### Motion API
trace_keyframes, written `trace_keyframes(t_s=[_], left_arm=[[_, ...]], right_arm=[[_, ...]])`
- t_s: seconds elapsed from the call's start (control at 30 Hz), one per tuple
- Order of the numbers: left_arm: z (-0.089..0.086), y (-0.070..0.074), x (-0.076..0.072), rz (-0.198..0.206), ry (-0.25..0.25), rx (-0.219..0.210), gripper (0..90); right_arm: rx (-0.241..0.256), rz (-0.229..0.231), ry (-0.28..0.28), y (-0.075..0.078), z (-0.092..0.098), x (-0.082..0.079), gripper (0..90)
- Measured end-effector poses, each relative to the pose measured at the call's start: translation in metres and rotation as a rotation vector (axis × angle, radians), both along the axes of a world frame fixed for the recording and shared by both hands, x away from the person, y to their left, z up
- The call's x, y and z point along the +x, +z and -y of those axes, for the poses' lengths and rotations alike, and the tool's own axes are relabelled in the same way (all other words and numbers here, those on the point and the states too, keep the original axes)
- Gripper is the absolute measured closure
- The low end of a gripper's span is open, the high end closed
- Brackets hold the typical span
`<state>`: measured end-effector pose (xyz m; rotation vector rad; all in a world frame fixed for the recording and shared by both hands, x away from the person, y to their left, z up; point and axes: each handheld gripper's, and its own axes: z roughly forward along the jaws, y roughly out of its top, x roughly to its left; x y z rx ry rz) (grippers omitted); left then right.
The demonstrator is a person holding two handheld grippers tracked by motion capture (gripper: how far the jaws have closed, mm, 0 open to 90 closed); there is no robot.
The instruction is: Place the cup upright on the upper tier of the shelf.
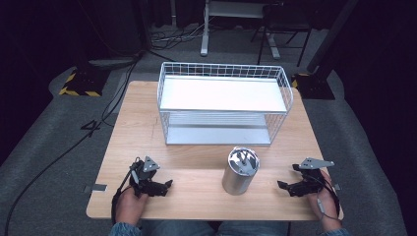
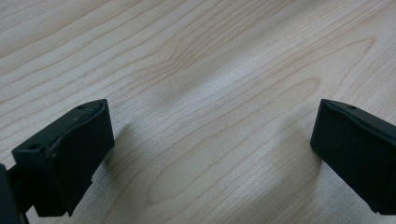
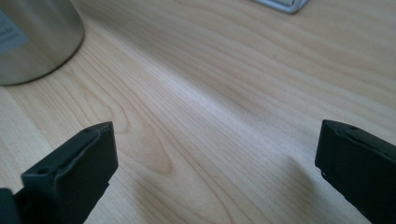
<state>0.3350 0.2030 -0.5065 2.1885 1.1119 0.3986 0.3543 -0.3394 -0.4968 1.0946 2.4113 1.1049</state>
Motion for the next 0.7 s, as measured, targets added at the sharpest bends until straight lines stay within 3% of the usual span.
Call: trace_keyframes(t_s=[0.27,0.7], left_arm=[[0.000,0.000,0.000,0.001,0.005,0.002,0.0],[0.000,0.000,0.000,0.001,0.007,0.001,0.0]], right_arm=[[0.074,0.092,0.054,0.028,0.000,-0.013,0.0],[0.186,0.099,0.112,0.058,-0.005,-0.026,0.0]])
